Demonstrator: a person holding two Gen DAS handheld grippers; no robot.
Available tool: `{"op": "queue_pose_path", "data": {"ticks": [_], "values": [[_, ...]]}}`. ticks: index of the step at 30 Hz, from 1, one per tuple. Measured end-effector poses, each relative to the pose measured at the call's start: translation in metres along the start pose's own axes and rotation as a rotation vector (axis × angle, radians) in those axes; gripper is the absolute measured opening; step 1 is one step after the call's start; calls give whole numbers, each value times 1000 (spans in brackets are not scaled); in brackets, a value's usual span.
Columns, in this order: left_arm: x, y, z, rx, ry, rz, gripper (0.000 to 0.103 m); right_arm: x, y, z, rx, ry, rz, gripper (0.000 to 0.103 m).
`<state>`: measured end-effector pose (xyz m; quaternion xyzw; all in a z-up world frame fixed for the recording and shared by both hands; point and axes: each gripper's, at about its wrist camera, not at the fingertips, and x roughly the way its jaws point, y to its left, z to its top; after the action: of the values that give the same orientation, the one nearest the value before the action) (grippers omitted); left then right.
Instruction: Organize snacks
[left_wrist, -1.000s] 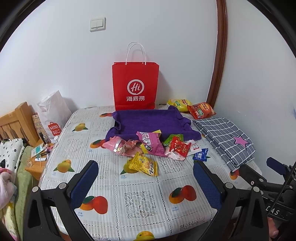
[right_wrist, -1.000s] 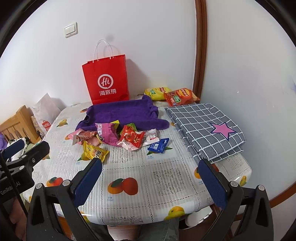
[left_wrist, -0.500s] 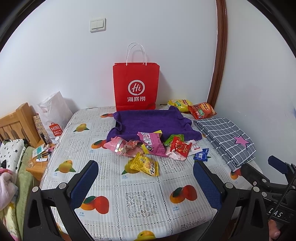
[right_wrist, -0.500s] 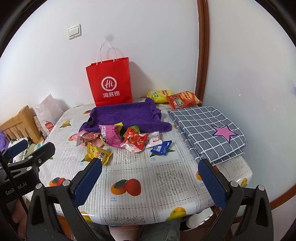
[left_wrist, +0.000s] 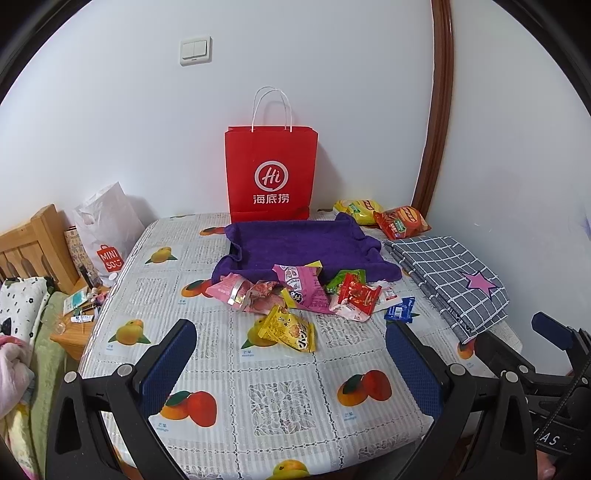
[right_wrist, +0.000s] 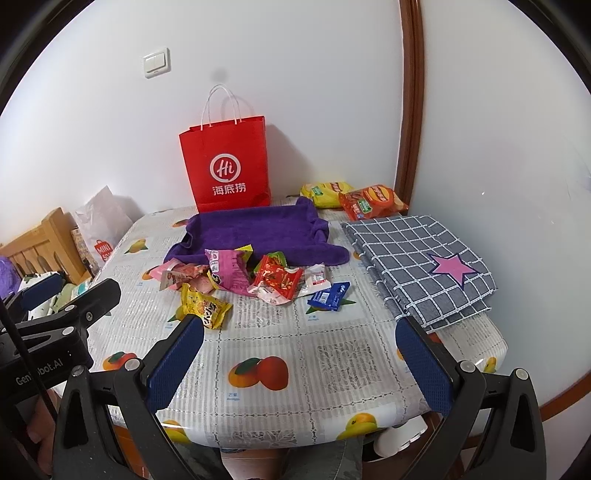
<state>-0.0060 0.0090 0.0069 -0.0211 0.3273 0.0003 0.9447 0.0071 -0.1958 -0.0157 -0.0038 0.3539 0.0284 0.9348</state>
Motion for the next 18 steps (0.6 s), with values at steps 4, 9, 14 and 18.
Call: {"op": "queue_pose_path", "data": {"ticks": [4,9,14,18], "values": [[0,0,0,0,0,-2,103,-2,1,0,2,-5,1,102],[0,-1,0,1,0,-2,103,-3,1,0,2,-6,3,102],[-1,-1,1,1,-2,-2,103,-4,2,1,1,-9,5,102],[-1,-2,0,2,-2,-2,103,-6,4,0,-3,-12,6,102]]}}
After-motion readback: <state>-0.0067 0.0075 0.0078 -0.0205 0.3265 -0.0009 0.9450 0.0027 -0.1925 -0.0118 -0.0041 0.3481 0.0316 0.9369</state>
